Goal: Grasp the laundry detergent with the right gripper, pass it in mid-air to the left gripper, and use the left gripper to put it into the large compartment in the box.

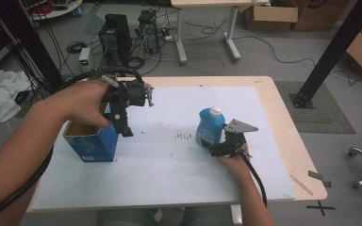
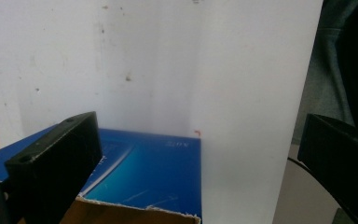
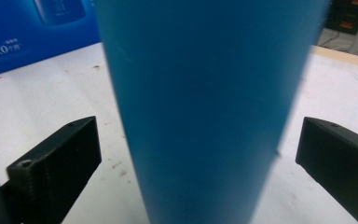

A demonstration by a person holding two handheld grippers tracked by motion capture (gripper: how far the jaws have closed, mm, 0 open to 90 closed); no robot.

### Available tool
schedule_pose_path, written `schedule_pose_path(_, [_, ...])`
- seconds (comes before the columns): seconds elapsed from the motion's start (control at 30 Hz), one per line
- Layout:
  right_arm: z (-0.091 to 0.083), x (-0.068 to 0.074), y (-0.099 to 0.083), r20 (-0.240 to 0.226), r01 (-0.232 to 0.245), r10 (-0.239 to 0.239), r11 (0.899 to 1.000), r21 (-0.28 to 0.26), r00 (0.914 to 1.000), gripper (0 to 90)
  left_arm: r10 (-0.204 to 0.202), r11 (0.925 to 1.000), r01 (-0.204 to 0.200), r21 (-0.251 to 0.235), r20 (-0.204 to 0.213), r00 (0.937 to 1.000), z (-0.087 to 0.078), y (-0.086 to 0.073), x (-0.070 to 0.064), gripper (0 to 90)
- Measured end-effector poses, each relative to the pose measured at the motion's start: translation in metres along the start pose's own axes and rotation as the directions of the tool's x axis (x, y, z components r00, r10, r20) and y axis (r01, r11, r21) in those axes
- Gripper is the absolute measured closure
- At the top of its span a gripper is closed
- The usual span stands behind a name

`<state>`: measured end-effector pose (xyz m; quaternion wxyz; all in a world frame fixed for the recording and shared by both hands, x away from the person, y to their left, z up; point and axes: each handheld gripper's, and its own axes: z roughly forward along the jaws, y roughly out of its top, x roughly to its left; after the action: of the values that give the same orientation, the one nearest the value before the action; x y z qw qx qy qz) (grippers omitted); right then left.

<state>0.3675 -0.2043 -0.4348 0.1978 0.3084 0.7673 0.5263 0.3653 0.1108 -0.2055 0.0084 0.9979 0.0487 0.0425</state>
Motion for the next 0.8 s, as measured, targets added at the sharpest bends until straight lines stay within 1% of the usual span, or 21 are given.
schedule_pose_path(0.07, [0.0029, 0.0017, 0.0003, -0.001, 0.006, -0.006, 1.000, 0.005, 1.0000, 0.0, -0.001, 1.0000, 0.001, -0.002, -0.001, 1.0000, 0.0009, -0.0009, -0.0004, 0.1])
schedule_pose_path(0.13, [0.0055, 0.0024, 0.0000, 0.006, 0.011, -0.011, 1.000, 0.013, 0.9999, 0.6, -0.001, 1.0000, 0.001, 0.008, 0.003, 1.0000, 0.0012, -0.0013, -0.0004, 0.1])
schedule_pose_path(0.2, [0.0071, 0.0030, -0.0004, 0.017, 0.009, -0.009, 1.000, 0.013, 0.9998, 1.4, -0.005, 1.0000, 0.005, 0.009, 0.002, 1.0000, 0.0018, -0.0017, -0.0009, 0.1])
schedule_pose_path(0.37, [0.0080, 0.0027, -0.0011, 0.031, 0.000, 0.000, 1.000, -0.001, 0.9995, 6.4, -0.001, 0.9999, 0.001, 0.010, 0.002, 1.0000, 0.0007, -0.0002, -0.0008, 0.1])
schedule_pose_path(0.43, [0.0077, 0.0021, -0.0009, 0.032, 0.003, -0.003, 1.000, -0.006, 0.9995, 9.4, -0.002, 1.0000, 0.002, 0.007, 0.000, 1.0000, 0.0005, 0.0007, -0.0010, 0.1])
schedule_pose_path(0.47, [0.0076, 0.0023, -0.0007, 0.035, 0.003, -0.003, 1.000, -0.008, 0.9994, 11.2, 0.002, 0.9999, -0.002, 0.013, 0.002, 1.0000, -0.0002, 0.0014, -0.0007, 0.1])
schedule_pose_path(0.57, [0.0076, 0.0031, -0.0004, 0.043, 0.010, -0.010, 1.000, -0.005, 0.9990, 13.1, 0.003, 1.0000, -0.003, 0.007, 0.001, 1.0000, 0.0006, 0.0023, -0.0006, 0.1])
schedule_pose_path(0.7, [0.0086, 0.0034, 0.0006, 0.055, 0.017, -0.017, 1.000, 0.000, 0.9984, 14.5, 0.004, 0.9999, -0.005, 0.011, 0.008, 1.0000, 0.0037, 0.0041, 0.0004, 0.1])
schedule_pose_path(0.8, [0.0094, 0.0033, 0.0008, 0.056, 0.010, -0.010, 1.000, 0.000, 0.9984, 16.3, 0.005, 0.9999, -0.006, 0.011, 0.012, 0.9999, 0.0067, 0.0052, 0.0007, 0.1])
